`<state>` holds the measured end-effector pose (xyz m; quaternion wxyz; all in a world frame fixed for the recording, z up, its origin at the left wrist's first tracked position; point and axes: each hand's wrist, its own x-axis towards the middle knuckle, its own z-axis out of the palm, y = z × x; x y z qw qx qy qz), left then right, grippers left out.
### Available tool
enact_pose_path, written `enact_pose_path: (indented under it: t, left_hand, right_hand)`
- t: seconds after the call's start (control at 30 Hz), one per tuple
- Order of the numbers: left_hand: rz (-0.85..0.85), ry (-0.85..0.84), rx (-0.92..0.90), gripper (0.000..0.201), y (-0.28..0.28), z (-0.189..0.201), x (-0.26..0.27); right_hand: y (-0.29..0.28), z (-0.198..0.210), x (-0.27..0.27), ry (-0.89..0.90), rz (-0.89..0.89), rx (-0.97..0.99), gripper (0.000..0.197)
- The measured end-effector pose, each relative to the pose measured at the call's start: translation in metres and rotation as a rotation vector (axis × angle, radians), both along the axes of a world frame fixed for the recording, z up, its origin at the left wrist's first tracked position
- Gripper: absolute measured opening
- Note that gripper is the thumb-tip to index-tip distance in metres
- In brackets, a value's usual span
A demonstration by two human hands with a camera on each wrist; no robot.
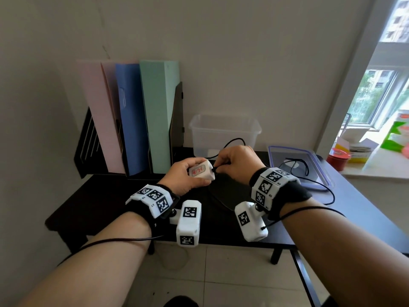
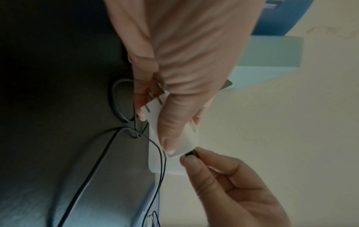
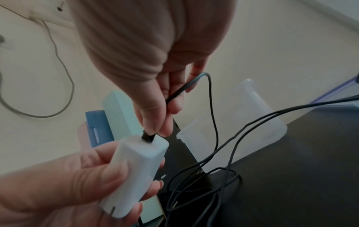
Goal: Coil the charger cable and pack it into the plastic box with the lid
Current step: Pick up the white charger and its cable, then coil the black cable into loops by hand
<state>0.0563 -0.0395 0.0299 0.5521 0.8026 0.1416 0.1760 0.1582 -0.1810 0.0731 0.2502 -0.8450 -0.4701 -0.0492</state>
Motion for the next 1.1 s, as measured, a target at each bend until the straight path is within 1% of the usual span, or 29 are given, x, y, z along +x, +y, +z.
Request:
enact_pose_path:
  t: [0.13, 0.23, 0.27, 0.33, 0.4, 0.43, 0.5, 0.53, 0.6, 0.67, 0.73, 0.8, 0.87, 0.9, 0.93, 0.97, 1.07, 1.1]
  left_hand:
    - [-0.025, 0.024, 0.067, 0.063, -0.002, 0.001, 0.000]
    - [-0.080, 0.057, -0.015, 0.055, -0.009, 0.003, 0.001]
    - [-0.100, 0.061, 0.007, 0.051, -0.013, 0.005, 0.002]
    - [-0.124, 0.062, 0.136, 0.046, -0.019, 0.008, 0.005]
    - [-0.120, 0.043, 0.176, 0.041, -0.018, 0.011, 0.006]
    - [-0.130, 0.033, 0.153, 0.033, -0.015, 0.012, 0.006]
    - [-0.128, -0.014, 0.040, 0.015, -0.007, 0.016, 0.002]
    - [-0.102, -0.049, -0.033, 0.015, -0.003, 0.019, 0.000]
    - [-0.058, -0.131, -0.152, 0.021, 0.005, 0.028, -0.005]
    - [-0.041, -0.172, -0.228, 0.021, 0.014, 0.038, -0.009]
    - [-0.013, -0.192, -0.331, 0.015, 0.024, 0.045, -0.009]
    - [0.036, -0.249, -0.472, 0.017, 0.033, 0.048, -0.007]
    - [0.073, -0.336, -0.585, 0.032, 0.037, 0.048, -0.005]
    - [0.073, -0.369, -0.619, 0.039, 0.037, 0.046, -0.006]
    - [0.057, -0.380, -0.629, 0.041, 0.036, 0.046, -0.008]
    - [0.044, -0.358, -0.593, 0.039, 0.034, 0.045, -0.009]
    - [0.013, -0.187, -0.337, 0.030, 0.026, 0.044, -0.011]
    - [-0.001, -0.159, -0.302, 0.029, 0.023, 0.044, -0.010]
  right_hand:
    - [-0.001, 0.004, -0.001, -0.026, 0.016, -0.046, 0.010]
    - [-0.002, 0.003, -0.002, 0.011, 0.018, 0.004, 0.011]
    - [-0.001, 0.003, -0.004, 0.032, 0.029, 0.035, 0.011]
    - [0.003, 0.006, -0.009, 0.048, 0.072, 0.088, 0.011]
    - [0.005, 0.013, -0.012, 0.026, 0.100, 0.119, 0.013]
    - [0.004, 0.018, -0.010, 0.004, 0.098, 0.129, 0.017]
    - [-0.001, 0.027, 0.001, -0.023, 0.054, 0.106, 0.023]
    - [-0.005, 0.030, 0.010, -0.029, 0.021, 0.074, 0.022]
    - [-0.012, 0.034, 0.026, -0.036, -0.050, 0.003, 0.012]
    - [-0.017, 0.033, 0.040, -0.004, -0.105, -0.006, 0.006]
    - [-0.020, 0.030, 0.049, 0.066, -0.152, 0.055, 0.006]
    - [-0.021, 0.028, 0.054, 0.154, -0.177, 0.148, 0.007]
    - [-0.022, 0.028, 0.058, 0.230, -0.204, 0.258, 0.015]
    - [-0.021, 0.028, 0.059, 0.250, -0.221, 0.315, 0.016]
    - [-0.020, 0.029, 0.060, 0.272, -0.236, 0.379, 0.016]
    - [-0.019, 0.032, 0.059, 0.305, -0.246, 0.455, 0.016]
    - [-0.011, 0.045, 0.051, 0.467, -0.254, 0.704, 0.017]
    - [-0.008, 0.051, 0.046, 0.518, -0.231, 0.770, 0.015]
